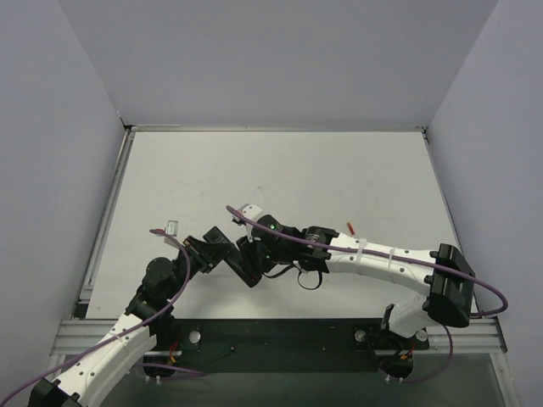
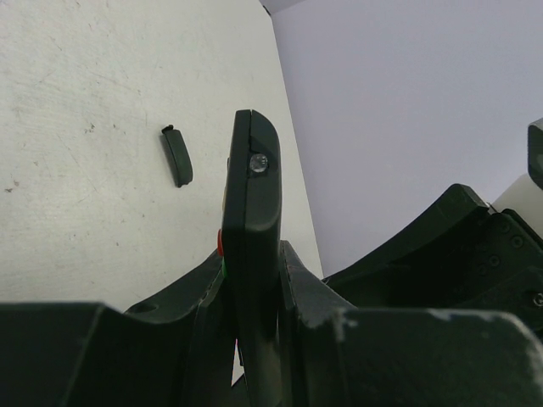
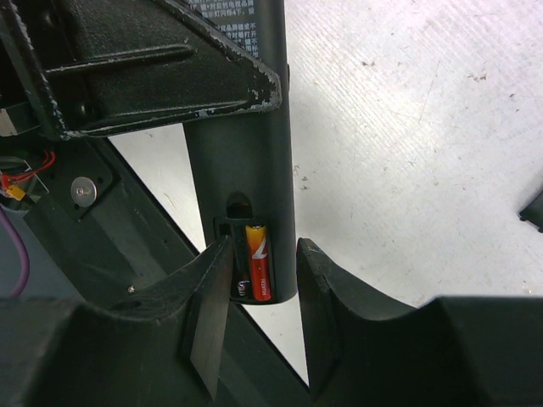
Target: Load the batteries into the remote control
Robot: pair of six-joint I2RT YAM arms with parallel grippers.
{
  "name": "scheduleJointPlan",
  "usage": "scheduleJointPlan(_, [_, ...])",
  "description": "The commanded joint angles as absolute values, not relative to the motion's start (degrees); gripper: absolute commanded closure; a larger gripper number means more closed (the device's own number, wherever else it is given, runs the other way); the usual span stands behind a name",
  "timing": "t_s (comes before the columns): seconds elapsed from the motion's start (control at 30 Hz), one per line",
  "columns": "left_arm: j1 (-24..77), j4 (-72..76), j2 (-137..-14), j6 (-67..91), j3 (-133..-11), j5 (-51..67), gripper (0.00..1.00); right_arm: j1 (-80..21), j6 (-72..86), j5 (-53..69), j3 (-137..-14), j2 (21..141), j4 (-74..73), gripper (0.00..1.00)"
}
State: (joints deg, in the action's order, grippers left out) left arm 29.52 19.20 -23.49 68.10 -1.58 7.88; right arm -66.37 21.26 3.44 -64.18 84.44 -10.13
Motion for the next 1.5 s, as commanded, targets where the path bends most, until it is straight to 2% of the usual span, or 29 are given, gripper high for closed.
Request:
scheduleJointPlan(0.0, [29.71, 22.24, -23.20, 68.11, -2.55, 8.17, 1.00, -66.62, 21.18, 4.31, -64.95, 86.22, -10.81, 0.68])
scheduleJointPlan(0.23, [29.71, 22.59, -22.68, 68.64, -2.64, 8.61, 1.00, -66.53, 21.36, 2.02, -64.69, 86.83, -10.72, 0.69])
scheduleJointPlan(0.47, [29.71, 22.94, -22.15, 68.91, -2.81, 8.88, 1.00, -66.53, 21.36, 2.20, -64.95, 88.24, -10.81, 0.78])
scheduleJointPlan(0.7, [29.71, 20.75, -20.57, 68.38, -2.55, 7.91, 1.00, -66.36, 22.59, -5.61, -64.51, 87.80, -13.53, 0.96])
scheduleJointPlan(0.93, [29.71, 19.69, -18.98, 68.03, -2.37, 7.03, 1.00, -66.01, 22.94, -5.90, -63.63, 87.28, -12.66, 0.99])
scheduleJointPlan(1.07, [29.71, 19.16, -19.77, 66.10, -2.37, 6.68, 1.00, -66.09, 22.68, -3.09, -63.28, 85.87, -10.29, 0.96])
scheduleJointPlan(1.17, [29.71, 18.89, -20.39, 65.30, -1.50, 6.42, 1.00, -66.09, 21.97, -2.46, -63.72, 83.77, -9.67, 0.84])
scheduleJointPlan(1.2, [29.71, 19.59, -20.56, 65.30, -1.32, 6.42, 1.00, -66.01, 21.80, -2.63, -63.63, 83.15, -9.58, 0.74])
scheduleJointPlan(1.3, [29.71, 19.95, -20.57, 64.69, -1.23, 6.68, 1.00, -65.92, 21.18, -2.64, -63.20, 80.34, -8.62, 0.65])
scheduleJointPlan(1.47, [29.71, 20.21, -20.83, 64.51, -1.84, 7.29, 1.00, -66.09, 20.13, 0.86, -62.93, 79.63, -7.39, 0.63])
